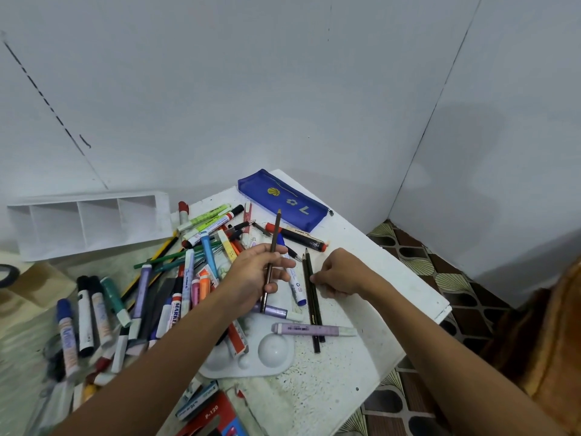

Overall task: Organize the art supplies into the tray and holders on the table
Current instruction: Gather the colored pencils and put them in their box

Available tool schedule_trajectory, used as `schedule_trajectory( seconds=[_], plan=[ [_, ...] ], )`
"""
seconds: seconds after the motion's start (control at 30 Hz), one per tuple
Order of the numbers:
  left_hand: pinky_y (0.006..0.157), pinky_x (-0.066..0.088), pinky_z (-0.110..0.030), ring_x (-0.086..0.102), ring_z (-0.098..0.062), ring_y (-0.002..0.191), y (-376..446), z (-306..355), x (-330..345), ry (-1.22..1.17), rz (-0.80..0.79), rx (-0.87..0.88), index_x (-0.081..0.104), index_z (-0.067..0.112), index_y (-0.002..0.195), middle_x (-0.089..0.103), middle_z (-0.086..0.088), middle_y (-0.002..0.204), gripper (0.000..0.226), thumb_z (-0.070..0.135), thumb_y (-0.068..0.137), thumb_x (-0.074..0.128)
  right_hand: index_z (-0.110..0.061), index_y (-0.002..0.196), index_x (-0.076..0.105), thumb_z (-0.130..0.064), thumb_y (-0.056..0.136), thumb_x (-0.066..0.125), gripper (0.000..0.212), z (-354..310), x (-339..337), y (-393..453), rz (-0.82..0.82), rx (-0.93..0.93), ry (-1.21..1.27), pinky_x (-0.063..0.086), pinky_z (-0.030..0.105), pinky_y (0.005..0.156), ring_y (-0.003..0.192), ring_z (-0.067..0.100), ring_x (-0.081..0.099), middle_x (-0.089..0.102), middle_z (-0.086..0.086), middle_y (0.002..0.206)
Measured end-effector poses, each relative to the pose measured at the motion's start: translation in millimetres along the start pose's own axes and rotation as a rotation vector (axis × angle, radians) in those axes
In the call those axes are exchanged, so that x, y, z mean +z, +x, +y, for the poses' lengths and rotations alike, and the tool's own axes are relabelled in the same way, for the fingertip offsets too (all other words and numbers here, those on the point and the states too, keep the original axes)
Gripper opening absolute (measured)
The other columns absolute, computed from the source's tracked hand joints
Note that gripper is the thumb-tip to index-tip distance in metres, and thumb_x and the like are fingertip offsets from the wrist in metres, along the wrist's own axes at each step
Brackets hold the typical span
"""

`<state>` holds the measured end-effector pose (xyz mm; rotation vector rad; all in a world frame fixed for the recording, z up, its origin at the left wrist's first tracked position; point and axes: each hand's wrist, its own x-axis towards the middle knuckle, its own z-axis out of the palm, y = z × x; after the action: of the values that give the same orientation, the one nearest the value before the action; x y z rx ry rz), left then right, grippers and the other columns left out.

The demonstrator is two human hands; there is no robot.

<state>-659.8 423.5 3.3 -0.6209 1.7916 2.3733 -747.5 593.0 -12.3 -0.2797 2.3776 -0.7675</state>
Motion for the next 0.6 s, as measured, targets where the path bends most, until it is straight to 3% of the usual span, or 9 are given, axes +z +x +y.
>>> schedule_trajectory(
  seconds=[0.13,0.23,0.6],
  plan=[
    [0.036,0.032,-0.019,0.059,-0.018,0.053,-1.8,0.5,0.9,0.002,0.008,0.000,0.057,0.000,0.108,0.068,-0.018,0.084,0.020,-0.001,0.100,0.038,-0.001,0.077,0.072,-0.027,0.085,0.073,0.027,-1.6,-5.6,2.2,-0.080,0.031,0.101,0.037,0.019,0.043,0.038,0.008,0.044,0.069,0.003,0.058],
    [0.036,0.032,-0.018,0.058,-0.018,0.054,-3.5,0.9,0.3,0.000,0.014,0.005,0.056,-0.001,0.109,0.067,-0.019,0.086,0.021,-0.001,0.100,0.038,-0.003,0.072,0.071,-0.032,0.080,0.078,0.030,-4.6,-3.8,3.5,-0.109,0.027,0.060,0.037,0.019,0.044,0.037,0.007,0.044,0.067,0.001,0.055],
    [0.037,0.031,-0.018,0.059,-0.018,0.055,-5.5,1.8,-5.5,-0.002,0.021,0.010,0.058,0.002,0.107,0.069,-0.017,0.084,0.022,0.000,0.100,0.037,0.001,0.085,0.075,-0.022,0.085,0.071,0.024,-8.1,-6.9,4.1,-0.182,0.045,0.021,0.035,0.021,0.047,0.045,0.009,0.043,0.071,0.005,0.066]
  ],
)
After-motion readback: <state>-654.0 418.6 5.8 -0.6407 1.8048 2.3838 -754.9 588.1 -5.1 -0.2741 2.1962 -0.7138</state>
